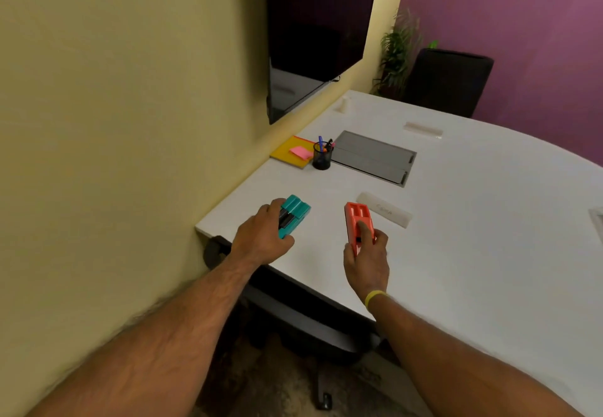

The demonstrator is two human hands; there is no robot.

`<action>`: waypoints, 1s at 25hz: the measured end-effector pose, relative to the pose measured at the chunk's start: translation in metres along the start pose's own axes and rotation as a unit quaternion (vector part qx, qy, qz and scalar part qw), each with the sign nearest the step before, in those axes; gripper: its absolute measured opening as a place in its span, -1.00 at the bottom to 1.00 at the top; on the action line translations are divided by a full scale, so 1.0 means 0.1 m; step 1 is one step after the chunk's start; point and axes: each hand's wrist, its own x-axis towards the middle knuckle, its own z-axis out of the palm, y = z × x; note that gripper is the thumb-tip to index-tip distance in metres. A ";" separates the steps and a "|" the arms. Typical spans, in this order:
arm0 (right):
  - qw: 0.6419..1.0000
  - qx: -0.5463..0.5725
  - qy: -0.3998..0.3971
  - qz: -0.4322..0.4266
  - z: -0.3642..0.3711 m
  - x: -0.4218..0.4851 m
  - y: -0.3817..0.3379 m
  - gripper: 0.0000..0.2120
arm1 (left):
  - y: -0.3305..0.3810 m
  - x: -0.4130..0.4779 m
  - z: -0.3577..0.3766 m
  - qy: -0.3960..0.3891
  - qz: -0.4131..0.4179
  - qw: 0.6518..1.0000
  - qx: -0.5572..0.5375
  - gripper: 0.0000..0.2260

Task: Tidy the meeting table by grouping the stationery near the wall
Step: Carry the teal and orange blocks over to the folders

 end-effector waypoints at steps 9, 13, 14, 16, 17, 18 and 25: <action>0.998 -0.001 0.030 0.056 0.55 0.25 -0.63 -0.44 | -0.94 0.70 -0.52 0.018 -0.017 0.995 -0.095 -0.33; 0.995 0.019 0.012 0.099 1.00 0.62 -0.68 -0.45 | -1.34 1.16 -0.30 -0.011 -0.040 0.992 -0.119 -0.33; 0.993 0.029 0.006 0.111 1.15 0.75 -0.71 -0.45 | -1.45 1.29 -0.21 -0.020 -0.044 0.991 -0.126 -0.32; 0.991 0.043 -0.006 0.124 1.39 0.97 -0.78 -0.47 | -1.63 1.53 -0.07 -0.033 -0.046 0.989 -0.133 -0.33; 0.990 0.047 -0.012 0.131 1.52 1.08 -0.81 -0.50 | -1.72 1.67 -0.01 -0.039 -0.052 0.989 -0.136 -0.34; 0.989 0.050 -0.018 0.136 1.64 1.17 -0.83 -0.52 | -1.80 1.81 0.05 -0.043 -0.057 0.988 -0.139 -0.34; 0.981 0.041 -0.033 0.187 2.32 1.82 -0.97 -0.57 | -2.24 2.88 0.45 -0.084 -0.054 0.985 -0.140 -0.39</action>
